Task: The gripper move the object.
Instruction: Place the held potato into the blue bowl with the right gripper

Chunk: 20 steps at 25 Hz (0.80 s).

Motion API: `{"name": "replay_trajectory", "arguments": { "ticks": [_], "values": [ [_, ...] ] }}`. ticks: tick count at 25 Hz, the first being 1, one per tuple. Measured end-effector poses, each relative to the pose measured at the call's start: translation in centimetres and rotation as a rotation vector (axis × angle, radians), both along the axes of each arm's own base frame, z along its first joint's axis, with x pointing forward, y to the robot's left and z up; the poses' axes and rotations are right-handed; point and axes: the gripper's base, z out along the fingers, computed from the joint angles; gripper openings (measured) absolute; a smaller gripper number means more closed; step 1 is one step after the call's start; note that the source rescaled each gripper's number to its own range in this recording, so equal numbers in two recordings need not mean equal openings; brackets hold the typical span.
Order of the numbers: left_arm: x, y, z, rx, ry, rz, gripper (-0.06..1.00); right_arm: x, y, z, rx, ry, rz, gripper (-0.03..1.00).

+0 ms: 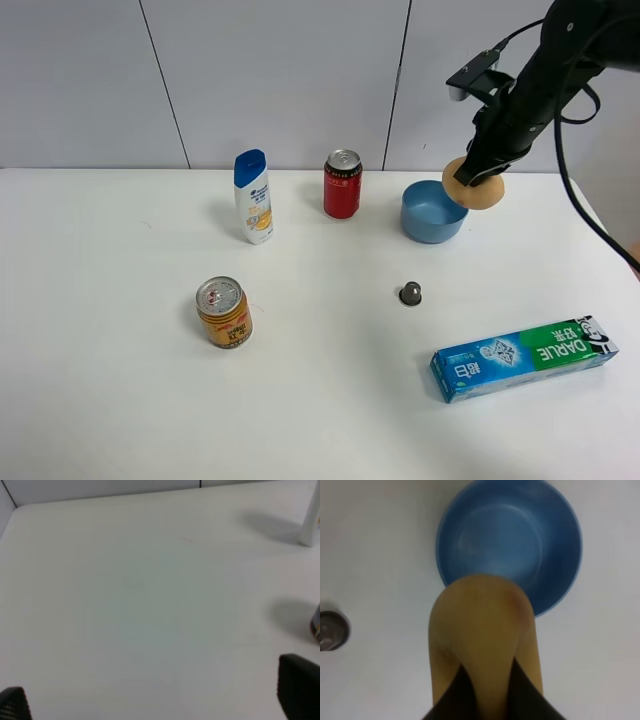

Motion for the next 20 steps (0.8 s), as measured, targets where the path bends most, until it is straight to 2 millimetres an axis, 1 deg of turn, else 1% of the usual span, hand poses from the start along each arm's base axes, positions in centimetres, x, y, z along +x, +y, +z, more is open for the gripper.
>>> {"name": "replay_trajectory", "arguments": {
  "ticks": [5,7,9,15,20],
  "values": [
    [0.0,0.0,0.0,0.000,0.000,0.000,1.00,1.8,0.2,-3.4,-0.004,0.003,0.004,0.00],
    [0.0,0.0,0.0,0.000,0.000,0.000,1.00,2.2,0.3,-4.3,-0.002,-0.002,0.002,0.00],
    [0.0,0.0,0.0,0.000,0.000,0.000,1.00,2.6,0.4,-4.8,-0.001,-0.013,0.001,0.00],
    [0.0,0.0,0.0,0.000,0.000,0.000,1.00,3.1,0.4,-4.7,0.001,-0.071,0.007,0.00],
    [0.0,0.0,0.0,0.000,0.000,0.000,1.00,3.6,0.5,-5.6,0.000,-0.082,0.010,0.00]
  ]
}}
